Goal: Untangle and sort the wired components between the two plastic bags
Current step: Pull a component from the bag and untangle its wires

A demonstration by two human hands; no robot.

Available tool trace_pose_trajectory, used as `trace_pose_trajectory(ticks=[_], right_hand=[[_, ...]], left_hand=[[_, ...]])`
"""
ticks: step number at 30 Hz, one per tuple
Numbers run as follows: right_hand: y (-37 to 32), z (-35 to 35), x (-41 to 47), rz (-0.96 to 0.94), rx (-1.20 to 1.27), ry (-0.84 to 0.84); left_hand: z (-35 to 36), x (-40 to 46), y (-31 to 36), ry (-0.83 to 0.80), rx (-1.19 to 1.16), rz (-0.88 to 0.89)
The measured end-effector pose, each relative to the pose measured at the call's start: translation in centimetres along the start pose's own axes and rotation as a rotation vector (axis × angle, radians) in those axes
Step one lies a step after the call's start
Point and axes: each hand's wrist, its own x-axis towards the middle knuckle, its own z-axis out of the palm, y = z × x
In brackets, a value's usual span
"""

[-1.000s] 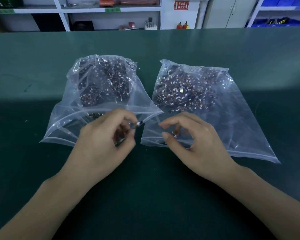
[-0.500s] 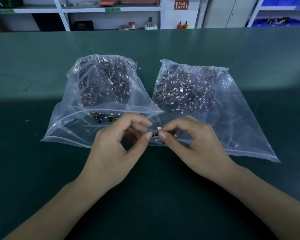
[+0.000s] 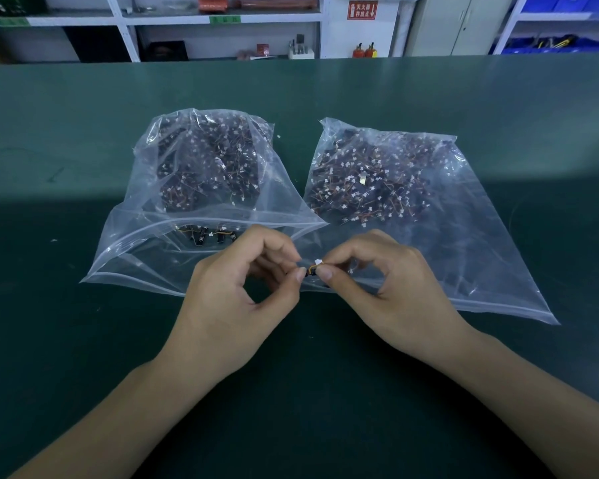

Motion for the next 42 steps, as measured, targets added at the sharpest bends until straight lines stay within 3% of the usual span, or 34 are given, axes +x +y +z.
trace_pose_trajectory(ticks=[11,18,33,42], right_hand=[[0.0,-0.6,0.2,-0.031,-0.04,-0.008],[0.8,-1.9,0.5,-0.074,-0.337,-0.157],[0.4,-1.7,0.5,-0.13,-0.236,0.077],[0.4,-1.2,0.4,-0.119,-0.259,0.071]], left_hand=[[0.1,0.1,0.0,0.05,0.065,0.027],[-0.5,0.4,-0.3,0.092,0.185,0.058],[0.7,1.5,-1.1,-0.024,0.624,0.421],[1.1,1.0,-0.5,-0.195,0.931,0.354]])
